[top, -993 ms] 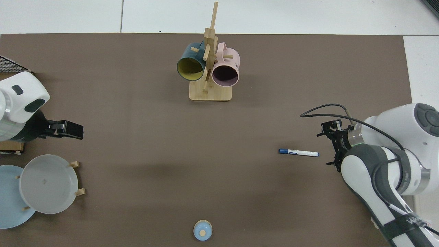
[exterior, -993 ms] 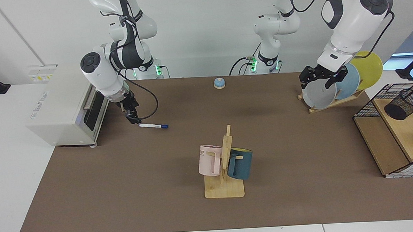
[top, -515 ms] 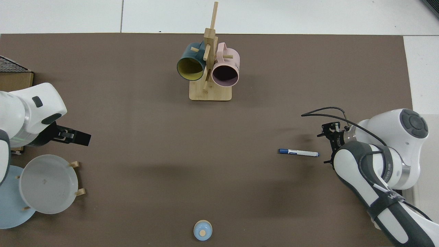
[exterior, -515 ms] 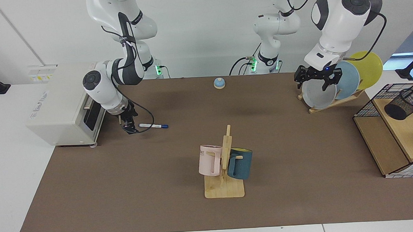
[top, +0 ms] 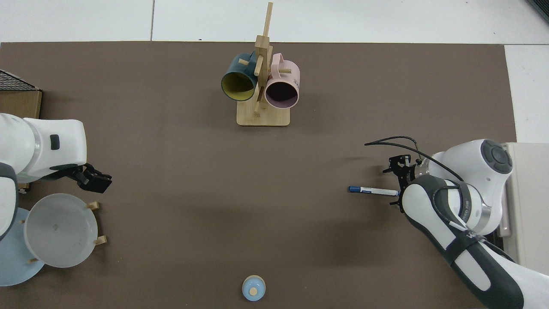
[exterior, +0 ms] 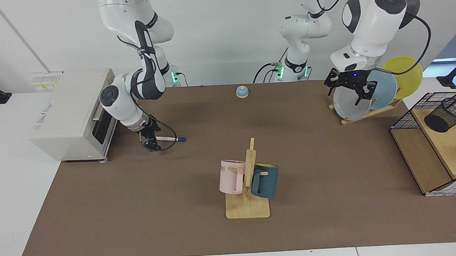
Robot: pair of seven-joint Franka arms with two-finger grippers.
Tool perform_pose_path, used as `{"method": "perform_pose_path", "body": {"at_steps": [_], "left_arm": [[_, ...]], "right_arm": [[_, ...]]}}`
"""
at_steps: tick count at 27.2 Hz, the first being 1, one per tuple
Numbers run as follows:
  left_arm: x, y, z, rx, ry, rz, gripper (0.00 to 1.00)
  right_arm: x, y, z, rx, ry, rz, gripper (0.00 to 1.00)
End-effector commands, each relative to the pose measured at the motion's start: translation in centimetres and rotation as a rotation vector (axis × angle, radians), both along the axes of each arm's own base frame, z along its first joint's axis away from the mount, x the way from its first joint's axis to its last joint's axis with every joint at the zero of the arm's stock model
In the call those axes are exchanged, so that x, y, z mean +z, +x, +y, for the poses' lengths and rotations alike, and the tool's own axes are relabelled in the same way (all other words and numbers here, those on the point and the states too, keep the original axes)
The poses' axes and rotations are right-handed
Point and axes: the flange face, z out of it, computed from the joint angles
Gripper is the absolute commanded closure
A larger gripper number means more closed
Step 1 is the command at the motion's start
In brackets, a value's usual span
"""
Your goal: Put markers into pen holder
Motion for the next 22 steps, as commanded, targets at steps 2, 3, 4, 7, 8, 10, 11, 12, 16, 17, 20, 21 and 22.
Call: {"method": "perform_pose_path", "body": {"at_steps": [2,3,4,7,8,10,11,12,16,17,20,21,22], "left_arm": [[-0.25,-0.95,-0.57,-0.213,-0.01,-0.006,0.0],[-0.31,-0.96,-0.69,-0.258,-0.014,-0.004,0.0],[-0.32,-0.98,-0.9,-0.297,-0.019,-0.003,0.0],[-0.41,-1.11,-0.99,-0.394,-0.022,0.011,0.0],[-0.36,-1.16,-0.89,-0.432,-0.02,0.014,0.0],[-0.48,-1.26,-0.72,-0.495,-0.022,0.018,0.0],[-0.49,-1.31,-0.71,-0.511,-0.021,0.014,0.0],[-0.48,-1.3,-0.71,-0.517,-0.021,0.012,0.0],[-0.53,-1.35,-0.79,-0.518,-0.021,0.012,0.0],[-0.52,-1.35,-0.87,-0.523,-0.02,0.011,0.0],[-0.38,-1.17,-0.73,-0.527,-0.018,-0.004,0.0],[-0.37,-1.09,-0.75,-0.527,-0.017,-0.012,0.0],[-0.4,-1.06,-0.75,-0.527,-0.017,-0.015,0.0]], "right_arm": [[-0.51,-0.62,-0.14,-0.023,0.006,-0.006,0.0],[-0.7,-0.72,-0.16,-0.018,0.005,-0.004,0.0],[-0.7,-0.71,-0.24,-0.013,0.006,-0.005,0.0],[-0.84,-0.69,-0.63,-0.013,0.006,-0.005,0.01],[-0.83,-0.68,-0.64,-0.013,0.006,-0.007,0.05],[-0.84,-0.69,-0.63,-0.001,0.008,-0.008,0.14],[-0.84,-0.69,-0.63,0.008,0.009,-0.01,0.18],[-0.85,-0.71,-0.63,0.013,0.01,-0.009,0.21],[-0.86,-0.73,-0.7,0.025,0.012,-0.011,0.4],[-0.86,-0.73,-0.7,0.026,0.012,-0.011,0.44],[-0.82,-0.65,-0.74,0.043,0.015,-0.01,0.72],[-0.79,-0.65,-0.72,0.048,0.017,-0.008,0.9],[-0.68,-0.56,-0.63,0.056,0.018,-0.011,1.0]]}}
